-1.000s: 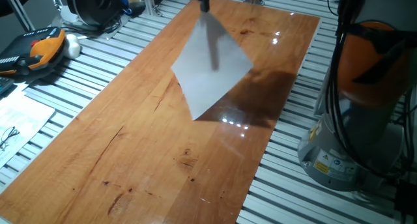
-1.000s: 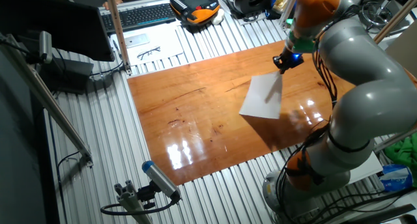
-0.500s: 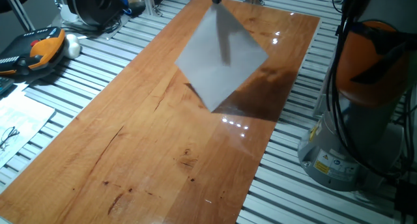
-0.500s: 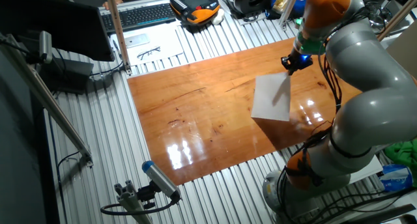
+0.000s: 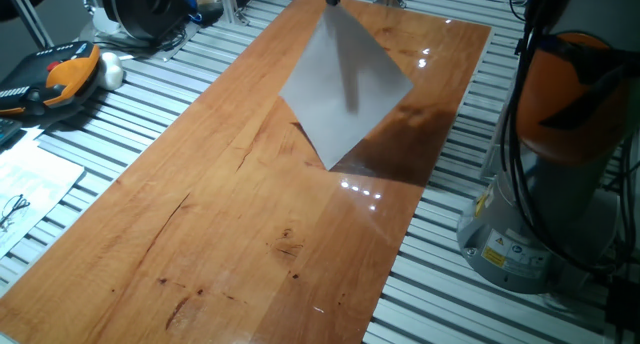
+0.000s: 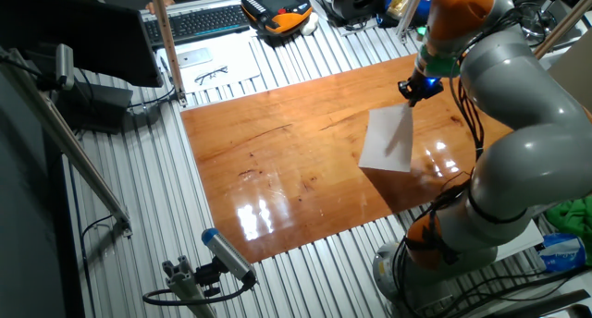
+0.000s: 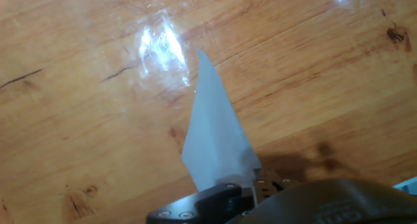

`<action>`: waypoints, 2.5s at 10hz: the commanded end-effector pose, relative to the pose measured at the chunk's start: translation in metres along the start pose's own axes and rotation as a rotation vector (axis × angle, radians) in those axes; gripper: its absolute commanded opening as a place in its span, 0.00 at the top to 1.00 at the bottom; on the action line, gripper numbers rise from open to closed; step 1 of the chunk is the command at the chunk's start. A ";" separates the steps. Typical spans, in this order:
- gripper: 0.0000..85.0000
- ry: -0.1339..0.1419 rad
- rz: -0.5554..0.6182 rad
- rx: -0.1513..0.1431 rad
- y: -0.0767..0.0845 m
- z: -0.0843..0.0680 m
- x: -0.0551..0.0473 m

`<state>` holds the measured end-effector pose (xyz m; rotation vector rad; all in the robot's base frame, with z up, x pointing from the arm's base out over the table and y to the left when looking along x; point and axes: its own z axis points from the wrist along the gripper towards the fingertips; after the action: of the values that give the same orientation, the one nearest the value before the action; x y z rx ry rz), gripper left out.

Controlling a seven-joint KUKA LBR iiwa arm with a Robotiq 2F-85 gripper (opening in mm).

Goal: Flip over and spread out the paper that is laid flat on the table

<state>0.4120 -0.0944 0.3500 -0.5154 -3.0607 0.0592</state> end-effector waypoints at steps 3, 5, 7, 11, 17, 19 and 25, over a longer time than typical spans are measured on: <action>1.00 -0.013 0.000 0.013 0.000 0.000 0.000; 1.00 -0.043 -0.058 0.069 0.000 0.000 0.000; 1.00 -0.046 -0.095 0.085 0.000 0.000 0.000; 1.00 -0.006 -0.047 0.081 -0.005 -0.005 -0.001; 1.00 0.007 0.105 0.095 -0.022 -0.025 -0.003; 1.00 0.005 0.187 0.122 -0.035 -0.031 -0.002; 1.00 0.010 0.285 0.103 -0.001 0.002 -0.021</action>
<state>0.4325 -0.1018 0.3467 -0.9332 -2.9293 0.2117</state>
